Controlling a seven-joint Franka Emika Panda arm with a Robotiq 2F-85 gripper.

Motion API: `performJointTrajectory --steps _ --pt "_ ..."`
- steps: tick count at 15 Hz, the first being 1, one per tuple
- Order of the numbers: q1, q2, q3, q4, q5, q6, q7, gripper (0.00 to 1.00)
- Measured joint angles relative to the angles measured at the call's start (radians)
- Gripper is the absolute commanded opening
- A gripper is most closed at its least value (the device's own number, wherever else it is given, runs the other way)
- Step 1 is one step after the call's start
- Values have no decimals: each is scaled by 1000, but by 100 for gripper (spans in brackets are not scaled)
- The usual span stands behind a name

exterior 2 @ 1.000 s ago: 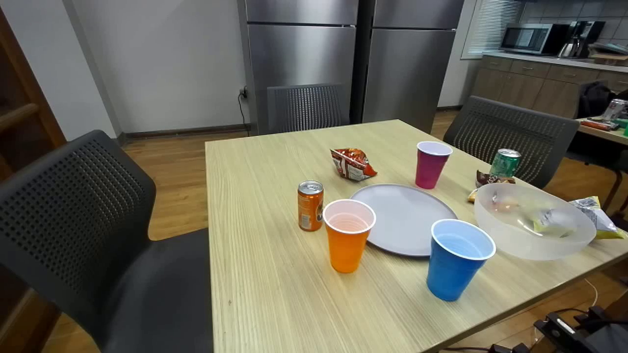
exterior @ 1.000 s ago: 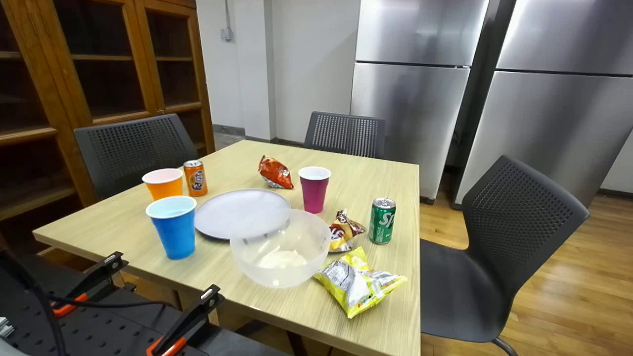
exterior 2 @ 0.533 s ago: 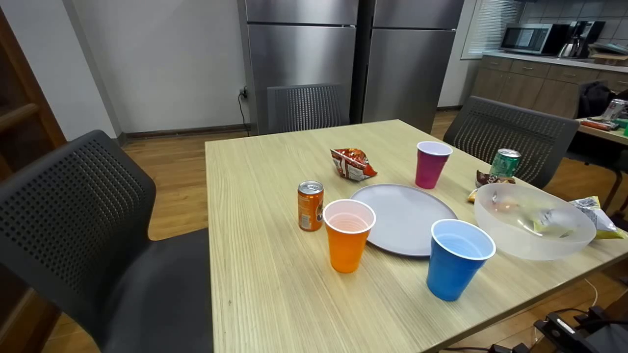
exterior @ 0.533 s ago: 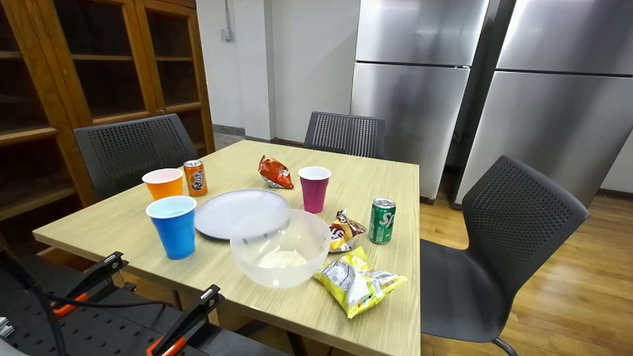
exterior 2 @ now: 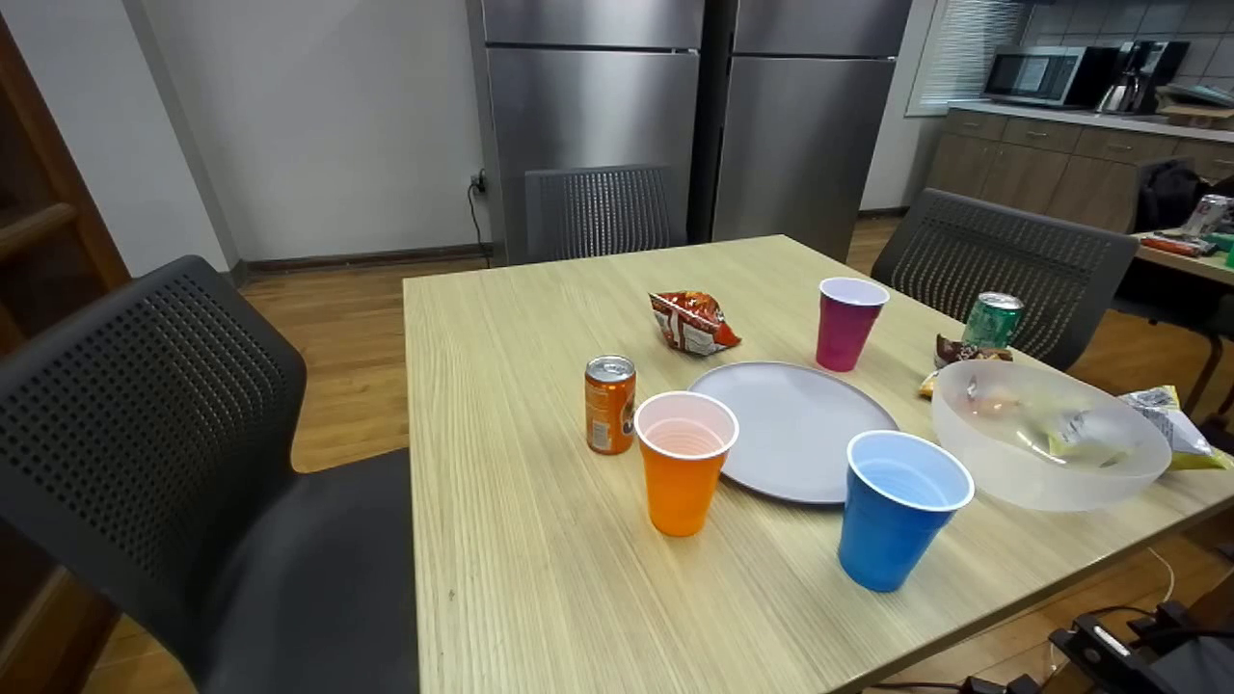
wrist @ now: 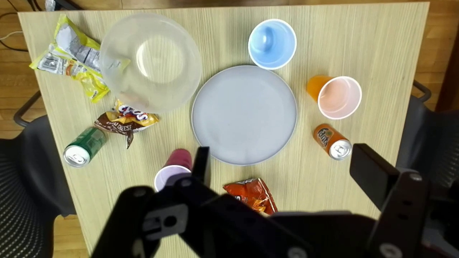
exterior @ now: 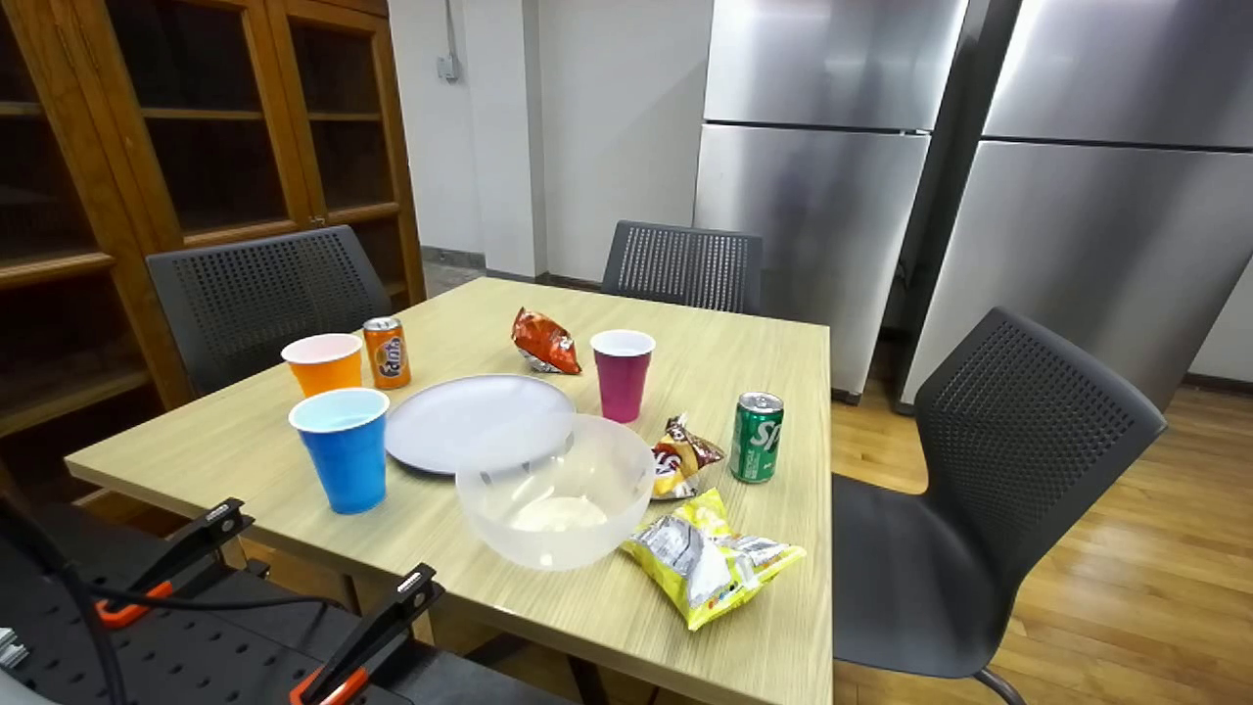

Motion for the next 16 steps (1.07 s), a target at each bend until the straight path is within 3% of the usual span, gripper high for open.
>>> performJointTrajectory --steps 16 --pt "1 377 -2 130 1 293 0 100"
